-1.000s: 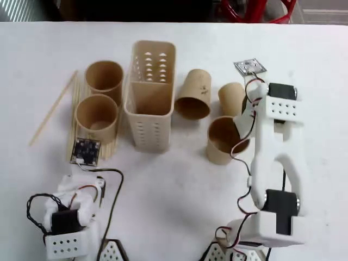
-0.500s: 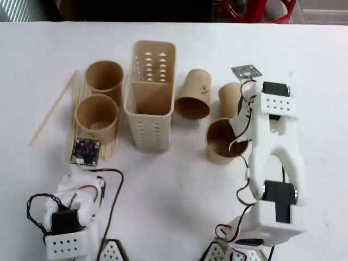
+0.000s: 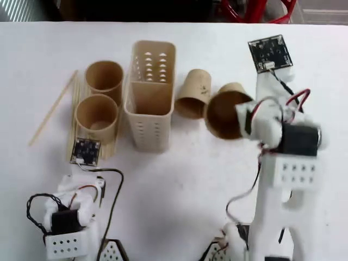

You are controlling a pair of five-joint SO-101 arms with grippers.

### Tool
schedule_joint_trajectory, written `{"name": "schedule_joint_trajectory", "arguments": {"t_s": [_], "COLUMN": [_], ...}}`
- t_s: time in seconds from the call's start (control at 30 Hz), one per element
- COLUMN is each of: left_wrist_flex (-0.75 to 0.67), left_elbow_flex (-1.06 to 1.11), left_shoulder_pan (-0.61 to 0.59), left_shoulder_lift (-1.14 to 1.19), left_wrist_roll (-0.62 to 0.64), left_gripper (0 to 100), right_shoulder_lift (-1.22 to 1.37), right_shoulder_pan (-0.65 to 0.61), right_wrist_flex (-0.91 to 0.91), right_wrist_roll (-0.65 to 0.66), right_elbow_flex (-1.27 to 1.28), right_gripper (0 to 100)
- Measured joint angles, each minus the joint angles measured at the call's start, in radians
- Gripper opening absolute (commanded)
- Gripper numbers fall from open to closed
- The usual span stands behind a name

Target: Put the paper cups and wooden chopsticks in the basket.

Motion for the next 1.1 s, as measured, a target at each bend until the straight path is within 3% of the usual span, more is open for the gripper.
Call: {"name": "schedule_joint_trajectory", "arguments": {"t_s": [0.2,0.33,0.67,1.1], "left_wrist_flex": [0.000,0.000,0.000,0.000], "left_elbow_flex": [0.000,0.000,0.000,0.000], "left_shoulder_pan": [0.000,0.000,0.000,0.000], "left_shoulder_lift": [0.000,0.000,0.000,0.000], "left_wrist_roll": [0.000,0.000,0.000,0.000], "left_gripper": [11,11,11,11], "right_shoulder_lift": [0.012,0.140,0.393,0.437], "right_shoulder_pan": [-0.275,-0.385,-0.353,-0.353], "right_wrist_flex": [-0.235,-0.400,-0.479,-0.583], "right_wrist_roll": [-0.107,-0.147,-0.232,-0.241], "right_elbow_flex": [0.000,0.000,-0.157,-0.173], "right_gripper": [1.6,1.6,1.7,1.7]}}
